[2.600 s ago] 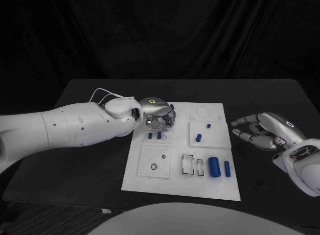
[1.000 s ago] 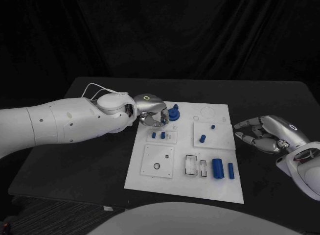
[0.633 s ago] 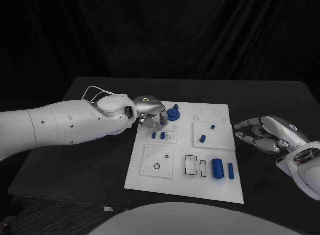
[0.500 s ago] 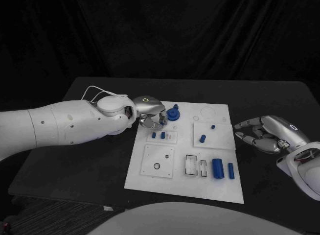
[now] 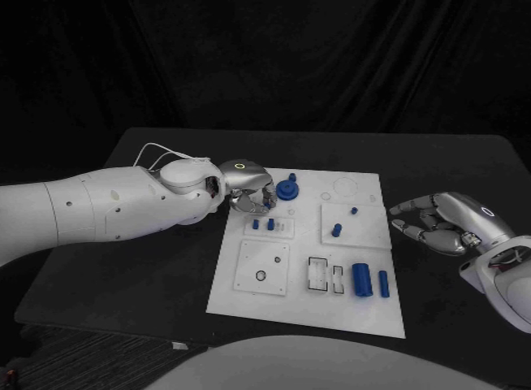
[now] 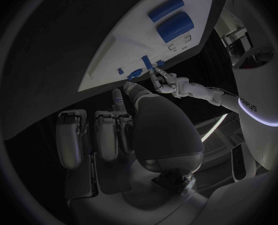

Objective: Assemble the parts on the task board

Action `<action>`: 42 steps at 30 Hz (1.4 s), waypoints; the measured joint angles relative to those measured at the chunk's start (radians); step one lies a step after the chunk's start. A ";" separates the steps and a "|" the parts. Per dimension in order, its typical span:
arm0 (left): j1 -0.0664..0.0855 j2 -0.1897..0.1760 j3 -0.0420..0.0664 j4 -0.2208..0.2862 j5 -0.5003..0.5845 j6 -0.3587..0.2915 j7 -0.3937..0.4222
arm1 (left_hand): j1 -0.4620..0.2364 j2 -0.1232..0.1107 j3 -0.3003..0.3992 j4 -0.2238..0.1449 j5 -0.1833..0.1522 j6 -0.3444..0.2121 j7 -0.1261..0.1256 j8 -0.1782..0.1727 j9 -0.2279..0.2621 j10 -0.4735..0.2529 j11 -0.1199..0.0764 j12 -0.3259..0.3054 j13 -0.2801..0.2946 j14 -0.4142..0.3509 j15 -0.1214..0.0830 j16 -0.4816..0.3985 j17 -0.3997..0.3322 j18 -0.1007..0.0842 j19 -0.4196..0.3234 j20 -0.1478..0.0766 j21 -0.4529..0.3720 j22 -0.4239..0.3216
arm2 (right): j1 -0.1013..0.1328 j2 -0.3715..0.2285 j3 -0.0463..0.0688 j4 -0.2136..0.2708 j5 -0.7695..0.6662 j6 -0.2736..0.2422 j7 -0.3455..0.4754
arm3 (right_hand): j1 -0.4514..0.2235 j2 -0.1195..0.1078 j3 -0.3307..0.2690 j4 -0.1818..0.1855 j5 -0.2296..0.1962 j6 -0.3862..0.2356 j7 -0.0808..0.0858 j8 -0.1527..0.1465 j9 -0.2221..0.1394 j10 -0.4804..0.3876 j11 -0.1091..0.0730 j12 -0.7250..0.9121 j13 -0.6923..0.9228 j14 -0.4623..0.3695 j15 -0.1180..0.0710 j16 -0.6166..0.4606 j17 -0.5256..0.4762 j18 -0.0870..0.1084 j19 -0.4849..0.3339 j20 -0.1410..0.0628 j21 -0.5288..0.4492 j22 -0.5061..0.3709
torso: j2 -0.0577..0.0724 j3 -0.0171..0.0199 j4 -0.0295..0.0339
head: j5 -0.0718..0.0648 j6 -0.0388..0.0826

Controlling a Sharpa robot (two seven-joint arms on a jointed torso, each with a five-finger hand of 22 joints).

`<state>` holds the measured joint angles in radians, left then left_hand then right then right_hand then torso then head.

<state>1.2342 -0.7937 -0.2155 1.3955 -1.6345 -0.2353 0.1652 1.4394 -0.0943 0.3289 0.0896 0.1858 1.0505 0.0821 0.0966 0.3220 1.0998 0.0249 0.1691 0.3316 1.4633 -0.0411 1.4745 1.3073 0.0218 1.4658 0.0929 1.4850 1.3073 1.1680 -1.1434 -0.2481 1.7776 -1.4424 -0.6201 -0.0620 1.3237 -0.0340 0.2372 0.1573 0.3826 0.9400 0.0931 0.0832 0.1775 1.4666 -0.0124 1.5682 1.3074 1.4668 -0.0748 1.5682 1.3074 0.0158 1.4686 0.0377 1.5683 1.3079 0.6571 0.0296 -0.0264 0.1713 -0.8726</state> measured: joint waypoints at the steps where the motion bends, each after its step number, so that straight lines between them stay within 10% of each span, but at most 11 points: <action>1: 0.000 0.000 0.000 0.000 0.000 0.000 -0.001 | 0.000 0.000 0.000 0.000 0.000 0.000 0.000 0.000 0.000 0.000 0.000 0.000 0.000 0.000 0.000 0.000 0.000 0.000 0.000 0.000 0.000 0.000 | 0.000 0.000 0.000 0.000 0.000 0.000 0.000 | 0.000 0.000 0.000 0.000 0.000 0.002 0.002 0.000 0.000 0.000 0.000 0.000 0.000 0.000 0.000 0.000 0.000 0.000 0.000 0.000 0.000 0.000 | 0.000 0.0000 0.0000 | 0.000 0.000; 27: -0.006 0.016 0.000 -0.012 0.000 0.009 -0.013 | -0.008 -0.008 0.000 0.000 -0.008 -0.007 -0.007 -0.013 -0.003 0.000 0.000 -0.011 -0.004 -0.010 0.003 -0.009 -0.016 0.000 0.000 0.000 -0.011 0.000 | 0.000 0.004 0.000 -0.004 0.000 0.007 -0.001 | 0.000 0.000 0.002 0.002 0.000 0.005 -0.002 0.000 0.000 0.000 0.000 0.000 0.000 0.000 0.000 0.000 0.000 0.000 0.000 0.000 0.000 0.000 | 0.000 -0.0003 -0.0007 | -0.003 0.000; 42: -0.007 0.001 0.000 -0.012 0.000 0.011 -0.037 | -0.100 -0.023 -0.097 0.069 -0.132 -0.312 -0.098 -0.034 -0.084 -0.163 0.038 -0.013 0.036 -0.054 0.029 -0.032 -0.069 0.000 -0.016 0.005 -0.053 0.000 | 0.000 0.001 0.000 -0.002 0.000 0.009 -0.002 | 0.000 0.000 0.003 0.003 0.000 0.005 -0.002 0.000 -0.001 0.000 0.000 0.000 0.001 0.000 0.000 0.000 0.000 0.000 0.000 0.000 0.000 0.000 | 0.000 -0.0002 0.0009 | -0.010 0.000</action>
<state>1.2274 -0.7929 -0.2159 1.3837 -1.6347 -0.2245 0.1277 1.3390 -0.1176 0.2316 0.1590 0.0535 0.7384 -0.0163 0.0628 0.2379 0.9367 0.0625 0.1562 0.3681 1.4093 -0.0123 1.4426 1.2382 0.0217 1.4495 0.0980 1.4321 1.3073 1.1677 -1.1426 -0.2482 1.7757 -1.4420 -0.6112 -0.0636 1.3237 -0.0340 0.2400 0.1601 0.3826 0.9450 0.0911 0.0832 0.1766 1.4666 -0.0124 1.5682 1.3080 1.4668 -0.0748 1.5681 1.3073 0.0158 1.4685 0.0377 1.5683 1.3075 0.6572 0.0294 -0.0255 0.1615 -0.8726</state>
